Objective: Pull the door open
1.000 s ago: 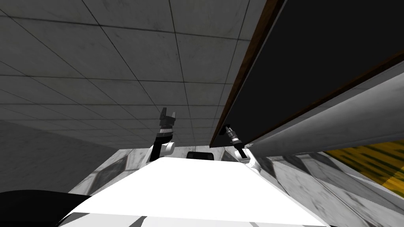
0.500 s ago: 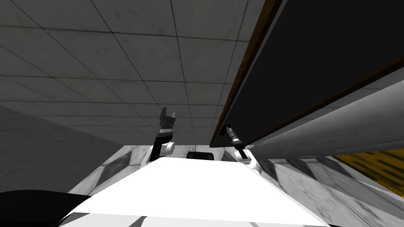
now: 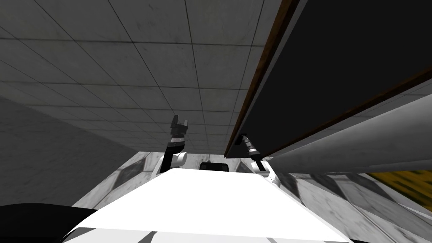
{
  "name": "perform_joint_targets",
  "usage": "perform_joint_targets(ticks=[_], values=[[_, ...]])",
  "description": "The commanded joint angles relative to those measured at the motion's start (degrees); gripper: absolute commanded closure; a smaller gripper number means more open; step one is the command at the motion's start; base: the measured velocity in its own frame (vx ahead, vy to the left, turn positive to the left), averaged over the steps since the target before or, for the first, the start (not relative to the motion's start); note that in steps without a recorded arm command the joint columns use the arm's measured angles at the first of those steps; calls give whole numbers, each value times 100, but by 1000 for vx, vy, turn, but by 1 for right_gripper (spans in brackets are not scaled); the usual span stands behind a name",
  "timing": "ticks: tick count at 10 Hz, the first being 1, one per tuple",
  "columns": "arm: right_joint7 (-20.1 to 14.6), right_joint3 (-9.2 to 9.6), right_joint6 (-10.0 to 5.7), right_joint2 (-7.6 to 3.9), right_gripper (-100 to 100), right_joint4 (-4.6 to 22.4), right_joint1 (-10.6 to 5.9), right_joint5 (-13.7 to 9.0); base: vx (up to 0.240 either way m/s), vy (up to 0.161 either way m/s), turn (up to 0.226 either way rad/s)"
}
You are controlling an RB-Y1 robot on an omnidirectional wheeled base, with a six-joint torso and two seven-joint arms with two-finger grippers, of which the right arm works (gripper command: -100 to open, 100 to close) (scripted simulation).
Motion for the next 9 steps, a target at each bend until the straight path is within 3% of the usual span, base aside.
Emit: perform_joint_targets(ticks=[1,3,8,9], values=[[-167,80,-22,61,100,-20,51,-57,-35,-20,39],[-539,126,30,76,100,-108,141,-347,-54,-39,124],[-1115,172,84,92,100,-198,232,-645,-41,-28,69],[-1342,196,113,100,100,-245,281,-802,-48,-33,94]])
